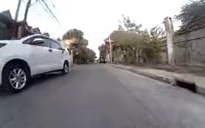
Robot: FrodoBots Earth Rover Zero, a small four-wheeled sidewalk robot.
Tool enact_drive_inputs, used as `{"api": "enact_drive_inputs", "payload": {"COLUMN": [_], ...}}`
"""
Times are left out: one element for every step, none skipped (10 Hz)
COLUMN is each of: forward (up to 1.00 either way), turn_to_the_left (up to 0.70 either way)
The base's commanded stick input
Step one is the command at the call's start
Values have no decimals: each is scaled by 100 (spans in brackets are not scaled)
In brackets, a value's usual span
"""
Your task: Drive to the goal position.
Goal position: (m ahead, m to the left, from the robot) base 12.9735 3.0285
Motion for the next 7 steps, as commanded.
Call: {"api": "enact_drive_inputs", "payload": {"forward": [100, 100, 100, 100, 100, 100, 100], "turn_to_the_left": [5, 5, 5, 5, 5, 5, 5]}}
